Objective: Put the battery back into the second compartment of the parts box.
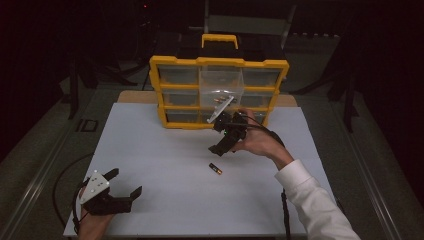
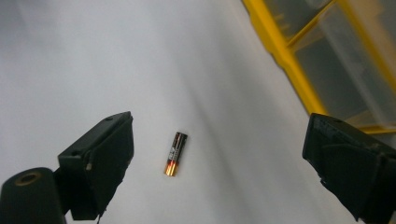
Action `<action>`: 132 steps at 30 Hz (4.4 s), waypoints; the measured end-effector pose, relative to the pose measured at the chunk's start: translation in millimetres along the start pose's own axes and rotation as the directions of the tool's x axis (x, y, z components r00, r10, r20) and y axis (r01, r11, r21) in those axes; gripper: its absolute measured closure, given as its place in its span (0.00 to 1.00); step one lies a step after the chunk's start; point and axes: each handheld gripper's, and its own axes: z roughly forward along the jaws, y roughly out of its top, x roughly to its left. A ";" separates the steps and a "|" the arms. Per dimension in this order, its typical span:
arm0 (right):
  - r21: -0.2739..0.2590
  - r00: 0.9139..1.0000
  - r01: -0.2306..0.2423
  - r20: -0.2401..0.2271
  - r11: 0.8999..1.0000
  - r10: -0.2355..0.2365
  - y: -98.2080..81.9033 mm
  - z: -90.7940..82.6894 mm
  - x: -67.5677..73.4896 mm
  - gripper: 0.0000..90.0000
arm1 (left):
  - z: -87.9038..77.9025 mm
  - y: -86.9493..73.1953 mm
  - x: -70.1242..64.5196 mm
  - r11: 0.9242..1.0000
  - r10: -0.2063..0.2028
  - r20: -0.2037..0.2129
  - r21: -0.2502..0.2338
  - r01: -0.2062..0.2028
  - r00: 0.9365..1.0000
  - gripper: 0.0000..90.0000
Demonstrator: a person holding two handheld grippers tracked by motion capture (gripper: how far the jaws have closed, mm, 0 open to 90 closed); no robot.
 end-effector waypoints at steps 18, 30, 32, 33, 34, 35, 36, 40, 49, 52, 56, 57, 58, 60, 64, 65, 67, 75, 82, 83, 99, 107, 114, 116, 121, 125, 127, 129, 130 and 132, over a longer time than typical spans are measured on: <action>0.073 1.000 0.006 0.004 0.997 -0.006 -22.0 52.2 13.9 0.09 | -0.5 0.1 0.0 1.000 0.001 -0.003 -0.003 -0.001 1.000 0.00; 0.125 1.000 0.006 -0.015 0.992 -0.004 -32.3 77.4 20.7 0.14 | -0.5 0.0 0.2 1.000 0.002 -0.002 -0.001 -0.002 1.000 0.00; 0.138 1.000 -0.001 -0.020 0.990 0.004 -33.5 80.9 21.4 0.16 | -0.4 -0.1 0.2 1.000 0.001 -0.003 0.000 -0.001 1.000 0.00; 0.147 1.000 -0.001 -0.020 0.989 0.004 -34.0 82.7 21.8 0.17 | -0.4 0.0 0.1 1.000 0.001 -0.002 -0.001 -0.001 1.000 0.00; 0.154 1.000 -0.005 -0.025 0.988 0.009 -34.8 84.6 22.5 0.18 | -0.4 0.0 0.0 1.000 0.002 -0.002 -0.001 -0.002 1.000 0.00; 0.156 1.000 -0.002 -0.029 0.988 0.007 -35.5 86.7 22.6 0.20 | -0.3 0.0 0.0 1.000 0.002 -0.003 -0.001 -0.002 1.000 0.00; 0.167 0.999 -0.003 -0.032 0.986 0.009 -36.3 88.5 23.3 0.22 | -0.2 0.0 -0.1 1.000 0.001 -0.003 0.000 -0.001 1.000 0.00; 0.197 0.999 0.017 -0.036 0.980 -0.010 -38.8 95.8 25.7 0.29 | -0.3 -0.1 0.2 1.000 0.002 -0.004 0.000 -0.002 1.000 0.00; 0.226 0.998 0.013 -0.059 0.974 0.000 -38.8 104.6 24.0 0.62 | -0.4 -0.2 0.4 1.000 0.001 -0.004 0.000 -0.001 1.000 0.00; 0.240 0.997 -0.002 -0.075 0.971 0.021 -40.1 107.1 22.7 0.73 | -0.4 -0.2 0.3 1.000 0.001 -0.003 0.000 -0.001 1.000 0.00; 0.260 0.996 -0.010 -0.080 0.966 0.032 -41.2 109.7 21.4 0.82 | 0.0 -0.2 0.0 1.000 0.000 -0.002 0.002 0.000 1.000 0.00; 0.263 0.996 -0.007 -0.084 0.965 0.030 -41.3 110.1 21.1 0.84 | 0.1 -0.1 -0.1 1.000 0.001 -0.001 0.002 -0.001 1.000 0.00; 0.270 0.996 -0.006 -0.086 0.963 0.031 -41.4 111.1 22.1 0.85 | 0.2 -0.1 0.0 1.000 0.002 -0.001 0.003 -0.002 1.000 0.00; 0.277 0.996 0.008 -0.083 0.961 0.016 -40.6 110.9 22.9 0.85 | 0.3 -0.1 -0.1 1.000 0.003 0.000 0.003 -0.003 1.000 0.00; 0.265 0.996 0.028 -0.085 0.964 -0.005 -40.4 109.1 22.3 0.85 | 0.0 -0.2 0.4 1.000 0.001 -0.002 0.002 -0.001 1.000 0.00; 0.261 0.996 0.024 -0.085 0.965 -0.001 -40.0 107.4 22.1 0.85 | 0.1 -0.2 0.5 1.000 0.001 -0.003 0.002 -0.001 1.000 0.00; 0.255 0.996 0.041 -0.091 0.966 -0.018 -39.4 103.9 21.3 0.85 | 0.3 -0.3 0.4 1.000 0.002 -0.002 0.005 -0.002 1.000 0.00; 0.201 0.994 0.072 -0.098 0.977 -0.053 -31.9 78.6 20.1 0.85 | -0.4 -0.5 1.0 1.000 0.002 -0.004 0.003 -0.002 1.000 0.00; 0.162 0.991 0.108 -0.100 0.981 -0.093 -21.9 53.8 16.0 0.85 | 0.6 0.0 0.3 1.000 0.003 -0.001 0.005 -0.003 1.000 0.00; 0.160 0.991 0.107 -0.100 0.981 -0.092 -20.7 51.1 15.3 0.85 | 0.7 0.0 0.2 1.000 0.004 -0.001 0.006 -0.004 1.000 0.00; 0.101 0.983 0.170 -0.086 0.980 -0.162 13.2 -11.7 3.0 0.85 | 0.3 0.0 0.2 1.000 0.002 0.002 0.003 -0.002 1.000 0.00; 0.064 0.980 0.180 -0.098 0.981 -0.174 28.2 -41.5 -7.3 0.85 | 0.7 0.0 0.1 1.000 0.002 0.001 0.002 -0.002 1.000 0.00; 0.004 0.983 0.155 -0.104 0.988 -0.154 40.3 -71.2 -23.0 0.85 | 0.6 0.0 0.3 1.000 0.001 0.003 0.002 -0.001 1.000 0.00; 0.009 0.984 0.149 -0.103 0.989 -0.148 43.9 -78.1 -26.7 0.85 | 0.6 0.0 0.2 1.000 0.002 0.004 0.002 -0.002 1.000 0.00; 0.000 0.985 0.145 -0.094 0.989 -0.144 51.2 -92.8 -32.5 0.85 | 0.7 -0.1 0.5 1.000 0.000 0.004 0.002 0.000 1.000 0.00; -0.017 0.988 0.133 -0.083 0.991 -0.134 58.2 -107.1 -39.4 0.85 | 0.4 0.1 0.7 1.000 -0.001 0.005 0.002 0.001 1.000 0.00; -0.030 0.988 0.130 -0.078 0.991 -0.132 61.7 -114.9 -42.9 0.85 | 0.3 0.0 0.7 1.000 -0.003 0.006 0.002 0.003 1.000 0.00; -0.045 0.990 0.119 -0.065 0.992 -0.122 65.2 -123.2 -45.7 0.85 | 0.1 0.0 1.0 1.000 0.000 0.005 0.005 0.000 1.000 0.00; -0.061 0.992 0.110 -0.059 0.992 -0.113 67.9 -129.2 -48.7 0.85 | 0.1 0.0 1.0 1.000 0.000 0.005 0.005 0.000 1.000 0.00; -0.073 0.994 0.096 -0.048 0.993 -0.099 71.5 -136.1 -53.4 0.85 | 0.3 -0.1 0.8 1.000 -0.002 0.005 0.003 0.002 1.000 0.00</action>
